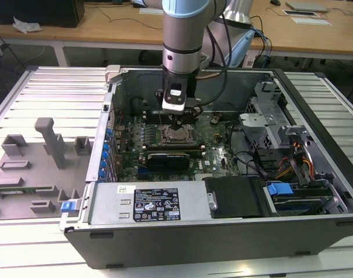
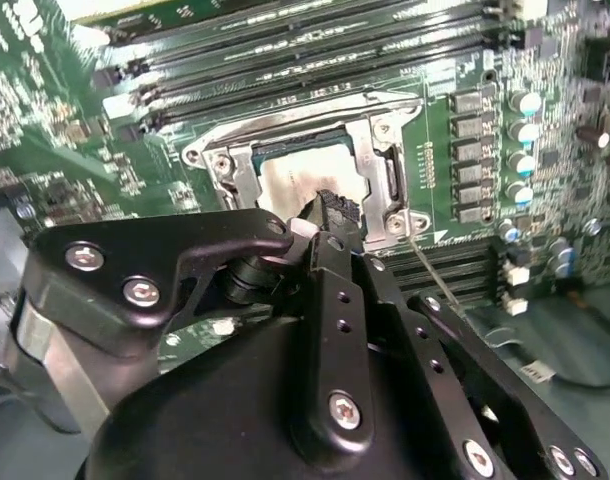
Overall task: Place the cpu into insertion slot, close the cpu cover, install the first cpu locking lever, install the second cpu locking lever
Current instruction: 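Close the cpu cover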
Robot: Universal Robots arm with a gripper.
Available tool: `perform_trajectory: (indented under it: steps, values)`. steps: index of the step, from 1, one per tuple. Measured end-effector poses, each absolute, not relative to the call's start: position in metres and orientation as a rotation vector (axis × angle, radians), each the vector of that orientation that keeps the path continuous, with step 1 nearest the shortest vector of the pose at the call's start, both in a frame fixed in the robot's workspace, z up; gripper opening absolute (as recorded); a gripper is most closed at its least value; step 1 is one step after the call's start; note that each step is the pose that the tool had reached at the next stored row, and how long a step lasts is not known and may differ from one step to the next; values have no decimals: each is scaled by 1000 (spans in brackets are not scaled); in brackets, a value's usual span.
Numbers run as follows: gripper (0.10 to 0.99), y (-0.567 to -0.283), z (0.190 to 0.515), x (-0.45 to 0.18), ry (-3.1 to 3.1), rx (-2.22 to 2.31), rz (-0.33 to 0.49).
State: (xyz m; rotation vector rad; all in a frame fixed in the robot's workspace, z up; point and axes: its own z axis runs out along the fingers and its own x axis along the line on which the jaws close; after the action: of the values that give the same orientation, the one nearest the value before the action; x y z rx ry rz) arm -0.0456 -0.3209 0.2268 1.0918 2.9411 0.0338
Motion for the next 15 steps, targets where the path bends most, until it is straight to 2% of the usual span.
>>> perform_trajectory:
  steps: [15]
  values:
    - [106,-321,227,-46,3079,617,34]
